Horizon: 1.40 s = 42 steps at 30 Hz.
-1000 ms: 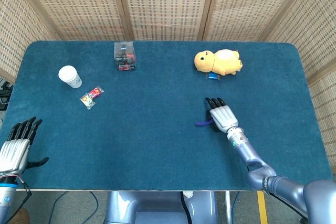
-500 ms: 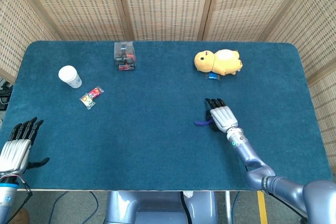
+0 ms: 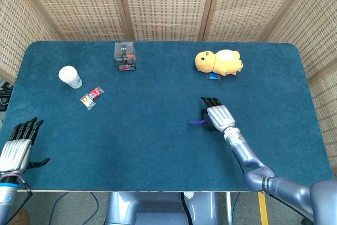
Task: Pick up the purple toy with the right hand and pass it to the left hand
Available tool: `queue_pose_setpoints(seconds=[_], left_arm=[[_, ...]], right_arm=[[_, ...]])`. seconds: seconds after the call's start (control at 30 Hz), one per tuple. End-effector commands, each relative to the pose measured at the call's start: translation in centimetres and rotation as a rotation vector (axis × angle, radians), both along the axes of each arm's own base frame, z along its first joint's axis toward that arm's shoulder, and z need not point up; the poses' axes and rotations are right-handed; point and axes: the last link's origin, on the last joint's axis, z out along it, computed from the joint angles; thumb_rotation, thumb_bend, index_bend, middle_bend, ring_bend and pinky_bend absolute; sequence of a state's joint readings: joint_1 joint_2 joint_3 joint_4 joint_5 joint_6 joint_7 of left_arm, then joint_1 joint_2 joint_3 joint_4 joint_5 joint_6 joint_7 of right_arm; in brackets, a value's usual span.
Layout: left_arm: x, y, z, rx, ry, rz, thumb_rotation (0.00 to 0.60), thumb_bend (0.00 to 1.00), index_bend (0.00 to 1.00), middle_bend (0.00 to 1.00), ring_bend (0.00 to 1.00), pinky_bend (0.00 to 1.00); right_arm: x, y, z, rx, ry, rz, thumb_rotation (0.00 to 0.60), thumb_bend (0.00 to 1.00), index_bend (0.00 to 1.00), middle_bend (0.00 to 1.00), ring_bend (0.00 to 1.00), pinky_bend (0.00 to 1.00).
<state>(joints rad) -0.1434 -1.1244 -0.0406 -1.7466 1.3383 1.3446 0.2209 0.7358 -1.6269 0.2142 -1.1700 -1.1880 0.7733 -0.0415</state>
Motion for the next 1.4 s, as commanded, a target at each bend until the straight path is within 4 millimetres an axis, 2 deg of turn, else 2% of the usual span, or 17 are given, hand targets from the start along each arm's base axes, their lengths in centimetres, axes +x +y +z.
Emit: queue_pose_setpoints(seconds=[0.03, 0.4, 0.67, 0.83, 0.93, 1.03, 1.13, 1.4], left_arm=[[0.0, 0.2, 0.2, 0.000, 0.004, -0.007, 0.600, 0.00, 0.00, 0.00, 0.00, 0.00], [1.4, 2.8, 0.5, -0.022, 0.020, -0.126, 0.600, 0.00, 0.00, 0.00, 0.00, 0.00], [5.0, 6.7, 0.5, -0.081, 0.056, -0.260, 0.600, 0.00, 0.00, 0.00, 0.00, 0.00], [7.0, 9.7, -0.5, -0.113, 0.069, -0.348, 0.600, 0.00, 0.00, 0.00, 0.00, 0.00], [8.4, 11.3, -1.6, -0.134, 0.042, -0.404, 0.600, 0.01, 0.02, 0.00, 0.00, 0.00], [10.0, 12.8, -2.9, -0.143, -0.028, -0.473, 0.600, 0.08, 0.14, 0.00, 0.00, 0.00], [11.6, 14.1, -3.9, -0.147, -0.084, -0.527, 0.600, 0.15, 0.21, 0.00, 0.00, 0.00], [15.9, 16.4, -6.5, -0.162, -0.132, -0.620, 0.600, 0.26, 0.31, 0.00, 0.00, 0.00]], right_arm=[[1.3, -0.1, 0.3, 0.006, -0.069, -0.033, 0.600, 0.61, 0.58, 0.13, 0.00, 0.00], [7.5, 0.2, 0.2, 0.091, -0.305, -0.143, 0.600, 0.62, 0.58, 0.15, 0.00, 0.00], [12.3, -0.1, -0.5, 0.130, -0.429, -0.215, 0.600, 0.62, 0.58, 0.15, 0.00, 0.00], [14.8, -0.2, -1.2, 0.160, -0.502, -0.270, 0.600, 0.62, 0.58, 0.15, 0.00, 0.00], [15.9, -0.2, -1.6, 0.165, -0.507, -0.277, 0.600, 0.62, 0.59, 0.15, 0.00, 0.00], [16.7, -0.3, -2.0, 0.161, -0.503, -0.284, 0.600, 0.62, 0.59, 0.15, 0.00, 0.00], [17.3, -0.2, -2.4, 0.163, -0.506, -0.294, 0.600, 0.62, 0.59, 0.15, 0.00, 0.00], [17.9, -0.3, -2.9, 0.159, -0.484, -0.295, 0.600, 0.62, 0.59, 0.15, 0.00, 0.00]])
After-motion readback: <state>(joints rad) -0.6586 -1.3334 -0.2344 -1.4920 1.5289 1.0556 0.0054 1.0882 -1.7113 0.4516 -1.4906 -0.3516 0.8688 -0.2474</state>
